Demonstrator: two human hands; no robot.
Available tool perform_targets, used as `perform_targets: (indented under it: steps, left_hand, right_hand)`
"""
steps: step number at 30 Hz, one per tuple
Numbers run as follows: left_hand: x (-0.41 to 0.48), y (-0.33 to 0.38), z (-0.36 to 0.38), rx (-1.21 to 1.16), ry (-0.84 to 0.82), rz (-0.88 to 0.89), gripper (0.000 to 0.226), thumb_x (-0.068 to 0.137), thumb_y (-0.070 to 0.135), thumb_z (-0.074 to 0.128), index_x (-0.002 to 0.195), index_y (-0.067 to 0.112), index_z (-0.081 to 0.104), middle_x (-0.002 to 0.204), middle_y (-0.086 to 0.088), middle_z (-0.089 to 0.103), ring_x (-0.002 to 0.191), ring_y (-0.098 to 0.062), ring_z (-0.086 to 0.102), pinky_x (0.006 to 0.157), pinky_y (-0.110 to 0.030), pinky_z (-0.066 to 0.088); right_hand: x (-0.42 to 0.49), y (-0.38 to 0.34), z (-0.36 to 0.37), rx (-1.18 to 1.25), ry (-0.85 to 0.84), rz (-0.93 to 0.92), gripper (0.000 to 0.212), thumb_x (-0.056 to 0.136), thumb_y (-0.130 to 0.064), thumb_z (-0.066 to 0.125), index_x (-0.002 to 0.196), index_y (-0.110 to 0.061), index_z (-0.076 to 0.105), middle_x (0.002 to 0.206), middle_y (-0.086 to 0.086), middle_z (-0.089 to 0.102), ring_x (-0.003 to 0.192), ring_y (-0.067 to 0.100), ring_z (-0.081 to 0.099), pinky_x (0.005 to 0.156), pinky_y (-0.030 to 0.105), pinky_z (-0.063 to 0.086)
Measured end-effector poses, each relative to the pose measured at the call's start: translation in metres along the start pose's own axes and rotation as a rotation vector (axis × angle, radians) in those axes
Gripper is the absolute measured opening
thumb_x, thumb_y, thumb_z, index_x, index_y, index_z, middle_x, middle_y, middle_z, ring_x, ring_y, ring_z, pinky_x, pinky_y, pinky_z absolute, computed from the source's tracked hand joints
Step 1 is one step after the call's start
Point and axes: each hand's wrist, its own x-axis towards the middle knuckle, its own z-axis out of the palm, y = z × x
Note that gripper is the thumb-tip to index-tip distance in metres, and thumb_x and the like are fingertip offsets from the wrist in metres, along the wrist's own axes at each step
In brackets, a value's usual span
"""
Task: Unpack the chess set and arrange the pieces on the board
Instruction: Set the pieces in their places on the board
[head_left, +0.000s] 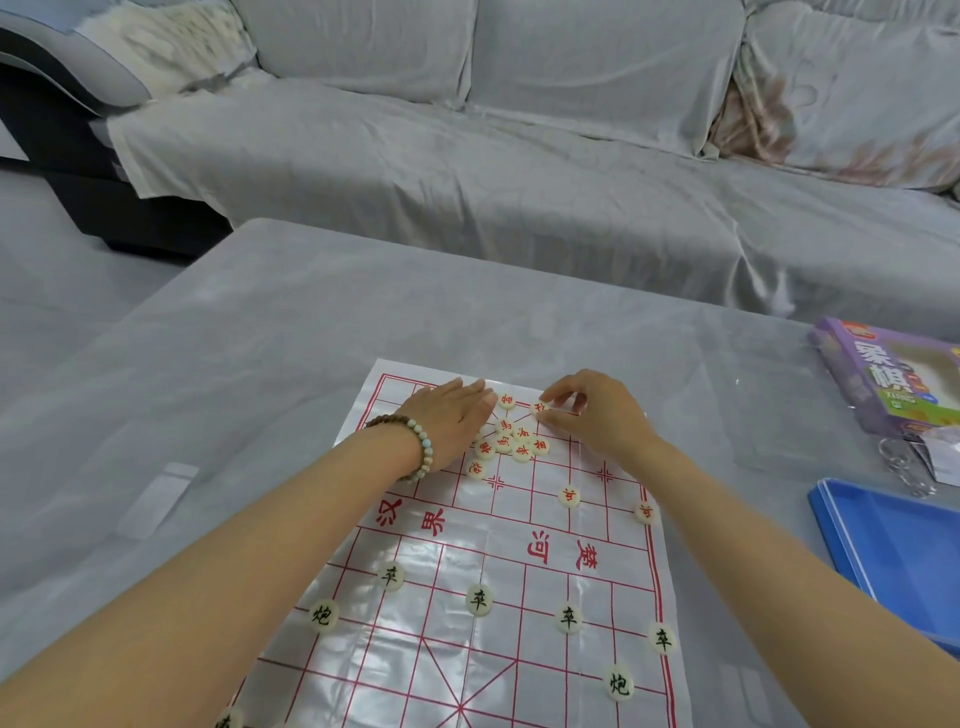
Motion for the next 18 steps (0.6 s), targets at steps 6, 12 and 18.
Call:
perform_targets:
  steps: [6,12,18]
  left_hand:
    - [0.0005,-0.0009,-0.0014,-0.052,-0.006,-0.005,0.051,0.101,0.035,0.004,0.149,0.019,0.011,0.156,0.004,0.012,0.144,-0.014,0.007,0.115,-0.033,0.008]
    - [-0.0007,-0.0026,0.0007,-0.008,0.012,-0.006,0.049,0.102,0.030,0.012,0.149,0.016,0.009,0.157,0.001,0.010,0.144,-0.018,0.007,0.115,-0.035,0.010]
    - [-0.0083,0.0019,0.0022,-0.039,0.054,0.012,0.049,0.102,0.031,0.013,0.148,0.015,0.013,0.156,0.000,0.012,0.144,-0.017,0.008,0.116,-0.036,0.009]
  right_hand:
    - [-0.0004,-0.0006,0.0049,0.004,0.022,0.005,0.024,0.080,-0.038,0.070,0.102,-0.028,0.067,0.097,-0.008,0.057,0.083,0.007,0.050,0.072,0.022,0.038]
    - [-0.0016,-0.0020,0.0084,0.026,0.066,0.042,0.020,0.080,-0.037,0.070,0.096,-0.026,0.067,0.095,-0.008,0.056,0.083,0.008,0.050,0.077,0.025,0.043]
    - [-0.0075,-0.0052,0.0059,0.051,0.076,0.045,0.026,0.083,-0.038,0.067,0.105,-0.024,0.065,0.098,-0.009,0.055,0.085,0.008,0.051,0.077,0.023,0.043]
